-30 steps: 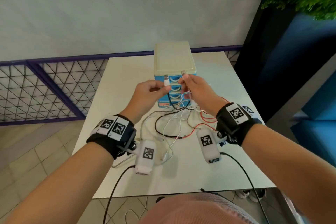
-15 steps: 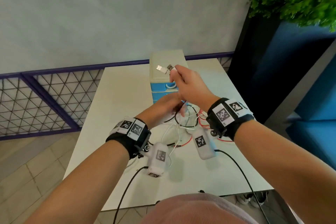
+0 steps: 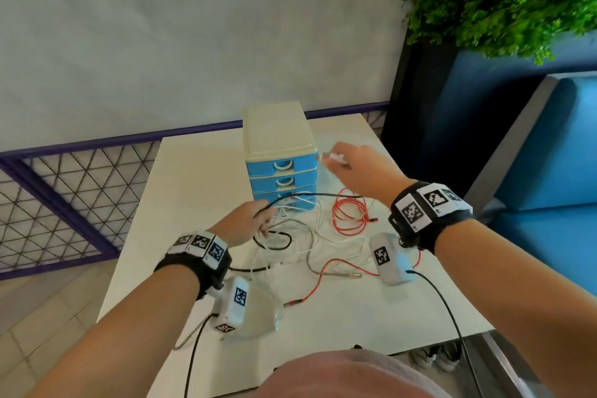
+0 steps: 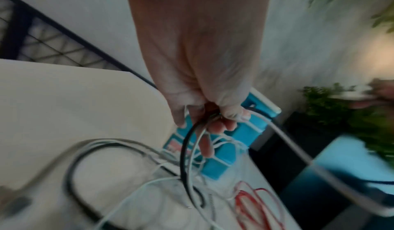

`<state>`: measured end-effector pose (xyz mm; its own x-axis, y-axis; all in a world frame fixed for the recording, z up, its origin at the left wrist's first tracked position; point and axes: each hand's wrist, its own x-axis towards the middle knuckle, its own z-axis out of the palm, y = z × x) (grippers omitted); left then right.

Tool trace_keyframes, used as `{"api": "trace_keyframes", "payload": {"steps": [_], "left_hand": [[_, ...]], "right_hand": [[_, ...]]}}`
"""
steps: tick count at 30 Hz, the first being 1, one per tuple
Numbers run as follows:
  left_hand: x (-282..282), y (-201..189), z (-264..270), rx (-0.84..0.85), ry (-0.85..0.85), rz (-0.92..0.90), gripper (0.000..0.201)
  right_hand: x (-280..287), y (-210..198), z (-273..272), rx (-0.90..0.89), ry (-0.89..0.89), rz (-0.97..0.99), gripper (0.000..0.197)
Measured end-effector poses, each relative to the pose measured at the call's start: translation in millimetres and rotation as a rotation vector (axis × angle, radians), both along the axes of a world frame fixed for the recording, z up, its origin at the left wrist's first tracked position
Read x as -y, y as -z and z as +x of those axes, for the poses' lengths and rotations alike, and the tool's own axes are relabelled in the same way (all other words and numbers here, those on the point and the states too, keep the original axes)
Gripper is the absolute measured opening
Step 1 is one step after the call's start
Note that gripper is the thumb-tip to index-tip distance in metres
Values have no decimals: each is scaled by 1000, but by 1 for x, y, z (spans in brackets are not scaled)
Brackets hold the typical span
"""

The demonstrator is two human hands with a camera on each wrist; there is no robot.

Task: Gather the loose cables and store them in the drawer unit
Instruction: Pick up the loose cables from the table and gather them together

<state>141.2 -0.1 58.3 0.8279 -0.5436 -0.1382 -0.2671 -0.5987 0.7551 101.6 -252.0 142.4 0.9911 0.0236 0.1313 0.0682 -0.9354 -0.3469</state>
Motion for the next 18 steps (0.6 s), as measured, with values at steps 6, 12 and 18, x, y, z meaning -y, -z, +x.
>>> {"api": "trace_keyframes", "payload": {"steps": [6, 12, 18], "left_hand": [[48, -60, -8, 191, 67, -227, 24], [31, -62, 4, 62, -61, -457, 24], [6, 6, 1, -20, 55, 2, 31]], "right_hand": [[-47, 5, -3, -250, -163, 252, 42], [-40, -8, 10, -199, 55, 823, 38], [-30, -38, 27, 65, 214, 1448, 35]]}}
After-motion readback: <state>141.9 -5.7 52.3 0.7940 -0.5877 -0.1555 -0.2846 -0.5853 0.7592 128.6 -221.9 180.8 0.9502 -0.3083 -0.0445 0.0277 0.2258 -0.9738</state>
